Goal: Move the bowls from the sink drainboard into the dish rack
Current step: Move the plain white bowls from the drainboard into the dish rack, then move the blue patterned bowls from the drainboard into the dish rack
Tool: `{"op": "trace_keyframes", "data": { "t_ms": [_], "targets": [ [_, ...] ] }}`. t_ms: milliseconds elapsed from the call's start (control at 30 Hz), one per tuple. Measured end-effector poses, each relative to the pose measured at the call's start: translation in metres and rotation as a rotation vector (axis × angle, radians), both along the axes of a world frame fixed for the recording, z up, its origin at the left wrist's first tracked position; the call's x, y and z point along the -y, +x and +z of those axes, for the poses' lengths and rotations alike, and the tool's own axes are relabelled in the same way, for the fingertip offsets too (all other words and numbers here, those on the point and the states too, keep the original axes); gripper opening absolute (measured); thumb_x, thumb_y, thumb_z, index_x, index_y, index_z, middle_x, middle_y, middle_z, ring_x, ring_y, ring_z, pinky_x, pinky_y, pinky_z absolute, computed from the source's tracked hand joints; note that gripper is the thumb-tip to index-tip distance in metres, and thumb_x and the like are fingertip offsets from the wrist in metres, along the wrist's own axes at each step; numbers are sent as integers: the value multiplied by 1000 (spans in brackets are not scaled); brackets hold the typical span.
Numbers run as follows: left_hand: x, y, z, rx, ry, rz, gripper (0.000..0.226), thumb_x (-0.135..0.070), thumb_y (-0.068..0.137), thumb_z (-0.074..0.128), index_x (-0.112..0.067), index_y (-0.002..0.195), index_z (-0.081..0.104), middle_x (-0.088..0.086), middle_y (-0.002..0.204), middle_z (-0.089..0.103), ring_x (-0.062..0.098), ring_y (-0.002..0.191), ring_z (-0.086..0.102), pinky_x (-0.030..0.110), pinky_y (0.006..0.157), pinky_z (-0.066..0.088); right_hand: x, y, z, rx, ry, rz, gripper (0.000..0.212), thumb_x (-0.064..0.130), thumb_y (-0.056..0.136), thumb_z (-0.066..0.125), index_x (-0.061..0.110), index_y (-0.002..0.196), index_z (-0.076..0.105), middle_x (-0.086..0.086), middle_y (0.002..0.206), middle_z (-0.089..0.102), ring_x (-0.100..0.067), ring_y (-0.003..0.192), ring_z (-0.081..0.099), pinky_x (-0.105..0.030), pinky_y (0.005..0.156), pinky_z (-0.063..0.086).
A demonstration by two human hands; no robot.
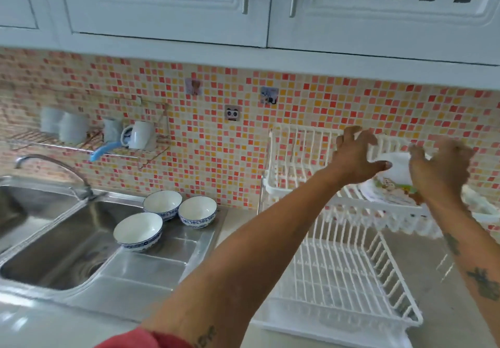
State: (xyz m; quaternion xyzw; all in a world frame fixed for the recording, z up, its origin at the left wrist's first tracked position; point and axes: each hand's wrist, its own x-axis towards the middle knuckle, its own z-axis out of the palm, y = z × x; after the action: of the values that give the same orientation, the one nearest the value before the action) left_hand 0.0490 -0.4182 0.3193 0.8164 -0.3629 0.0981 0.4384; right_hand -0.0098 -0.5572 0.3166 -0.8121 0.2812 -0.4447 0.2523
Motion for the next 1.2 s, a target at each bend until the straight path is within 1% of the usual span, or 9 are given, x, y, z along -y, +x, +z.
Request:
{"op": "trace_keyframes", "data": {
  "t_ms": [167, 433, 533, 700, 833, 933, 1000, 1100, 1200],
  "targets": [
    [-63, 16, 6, -79, -285, 137, 35, -32, 87, 68, -8, 111, 61, 15, 135, 45, 30, 132, 38, 42, 113, 31, -96, 17, 25, 195, -4, 249, 62, 39, 83, 43, 1, 132, 42, -21, 151, 29, -36, 140, 29, -56, 111, 25],
    [-223, 54, 7, -18, -593, 516, 21, -27, 90, 61, -11, 103, 57, 8, 130, 41, 24, 128, 37, 38, 112, 32, -266, 81, 21, 457, 89, 745, 48, 30, 82, 44, 7, 123, 53, -8, 134, 42, -17, 127, 40, -39, 108, 35],
    [-292, 74, -5, -83, -662, 671, 21, -27, 92, 57, -9, 102, 57, 9, 129, 42, 24, 126, 39, 36, 110, 31, -330, 108, 1, 458, 119, 893, 42, 27, 85, 47, 5, 120, 54, -12, 130, 45, -18, 120, 46, -14, 98, 36],
    [-393, 122, -47, -263, -685, 878, 25, -33, 86, 51, -10, 94, 58, 18, 112, 58, 31, 103, 59, 46, 94, 52, -418, 161, -46, 148, 296, 1126, 34, 23, 93, 49, 10, 124, 53, -1, 131, 48, -14, 118, 50, -19, 91, 41],
    [-460, 143, -92, -406, -630, 922, 31, -26, 95, 48, -10, 69, 48, 7, 70, 52, 16, 63, 49, 16, 55, 41, -467, 210, -104, -197, 431, 1141, 22, 24, 98, 47, 13, 113, 58, 3, 110, 57, -14, 100, 54, -29, 85, 44],
    [-501, 157, -138, -685, -520, 850, 41, -39, 100, 41, -6, 115, 60, 13, 115, 64, 27, 107, 60, 35, 92, 45, -492, 249, -161, -488, 641, 1072, 14, 29, 96, 50, 18, 103, 54, 2, 91, 55, -20, 89, 52, -29, 69, 44],
    [-524, 166, -175, -906, -515, 809, 62, -51, 99, 36, -10, 146, 36, 8, 149, 43, 31, 137, 42, 47, 110, 34, -503, 264, -193, -709, 857, 966, 24, 35, 96, 49, 19, 114, 50, -2, 94, 52, -22, 85, 52, -29, 60, 41],
    [-546, 172, -225, -1080, -447, 885, 83, -69, 90, 30, -14, 152, 26, 12, 157, 31, 37, 140, 35, 57, 110, 33, -512, 276, -233, -859, 985, 832, 42, 40, 97, 47, 12, 128, 48, -12, 117, 53, -28, 103, 57, -35, 81, 46],
    [-558, 188, -274, -1097, -510, 881, 108, -87, 74, 29, -12, 151, 28, 12, 159, 28, 32, 144, 32, 48, 116, 29, -514, 284, -256, -845, 1033, 761, 56, 41, 98, 44, 9, 144, 40, -15, 144, 47, -32, 131, 46, -39, 101, 38]
  ]
}}
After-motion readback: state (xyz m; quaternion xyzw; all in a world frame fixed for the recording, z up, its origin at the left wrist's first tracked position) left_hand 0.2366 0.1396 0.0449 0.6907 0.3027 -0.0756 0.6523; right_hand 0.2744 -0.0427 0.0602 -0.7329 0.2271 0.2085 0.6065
